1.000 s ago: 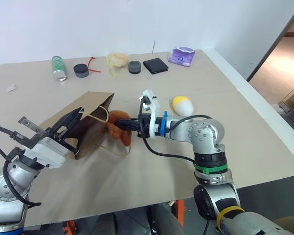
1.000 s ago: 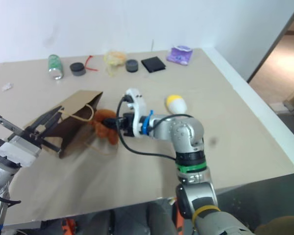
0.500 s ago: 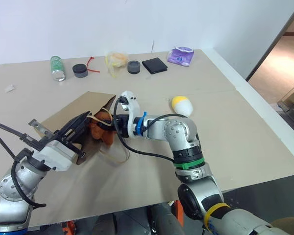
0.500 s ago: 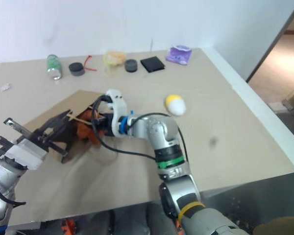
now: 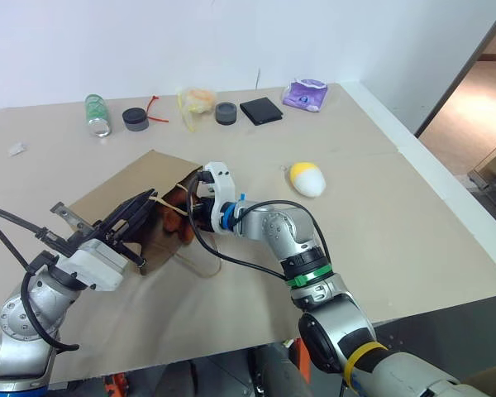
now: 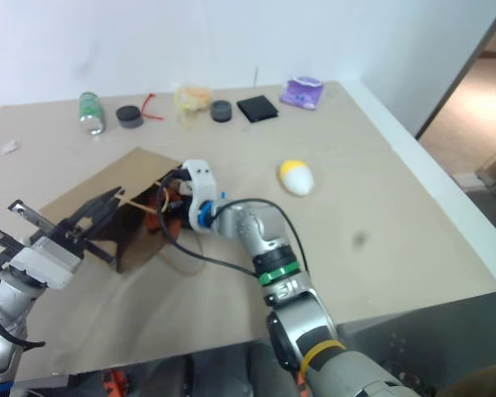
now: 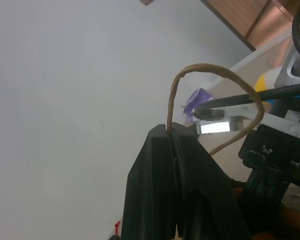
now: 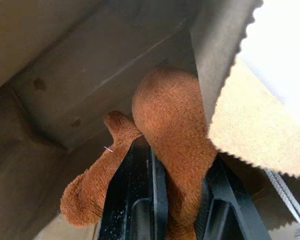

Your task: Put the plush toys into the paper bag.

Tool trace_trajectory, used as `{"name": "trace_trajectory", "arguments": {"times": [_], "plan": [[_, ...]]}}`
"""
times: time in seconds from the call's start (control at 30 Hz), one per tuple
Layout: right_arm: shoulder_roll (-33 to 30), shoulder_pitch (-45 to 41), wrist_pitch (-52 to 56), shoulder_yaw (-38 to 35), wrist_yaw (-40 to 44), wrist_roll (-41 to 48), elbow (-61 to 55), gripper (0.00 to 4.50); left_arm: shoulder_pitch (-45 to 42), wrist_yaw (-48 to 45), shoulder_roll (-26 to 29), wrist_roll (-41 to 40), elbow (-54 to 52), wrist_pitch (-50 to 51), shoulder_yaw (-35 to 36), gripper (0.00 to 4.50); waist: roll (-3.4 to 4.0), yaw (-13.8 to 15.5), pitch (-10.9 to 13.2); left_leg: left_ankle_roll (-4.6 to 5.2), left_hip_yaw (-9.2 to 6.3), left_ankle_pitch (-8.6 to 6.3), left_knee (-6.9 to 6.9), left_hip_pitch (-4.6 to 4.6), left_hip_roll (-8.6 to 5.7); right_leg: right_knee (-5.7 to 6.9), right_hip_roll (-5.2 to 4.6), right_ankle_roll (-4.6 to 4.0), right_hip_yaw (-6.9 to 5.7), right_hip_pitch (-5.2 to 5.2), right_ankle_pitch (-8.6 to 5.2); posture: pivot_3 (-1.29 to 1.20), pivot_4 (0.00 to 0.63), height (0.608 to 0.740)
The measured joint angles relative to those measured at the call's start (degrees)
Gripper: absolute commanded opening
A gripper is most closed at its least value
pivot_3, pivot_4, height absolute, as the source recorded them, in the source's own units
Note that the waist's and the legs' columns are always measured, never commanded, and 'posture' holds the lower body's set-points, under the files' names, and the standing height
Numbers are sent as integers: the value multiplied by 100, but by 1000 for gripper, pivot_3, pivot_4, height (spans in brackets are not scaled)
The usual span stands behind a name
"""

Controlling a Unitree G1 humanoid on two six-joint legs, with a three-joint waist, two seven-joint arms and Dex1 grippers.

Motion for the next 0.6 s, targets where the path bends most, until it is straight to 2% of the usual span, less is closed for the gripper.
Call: {"name": "trace_trajectory", "arguments": {"times": [0.33,0.6], "plan": [[45,-386,-649,-387,55,641,214,317,0,4,-34,40,0,21,-48,0,1,-7,0,0,-2,0,-3,0,2,0,2,-1,-3,-1,0,0,150,740],[57,-444,-325,206,435,931,228,317,-19,5,-44,51,0,30,-108,0,1,-10,0,0,-2,0,-3,-1,2,0,1,-2,-2,-1,-1,0,150,740]]}}
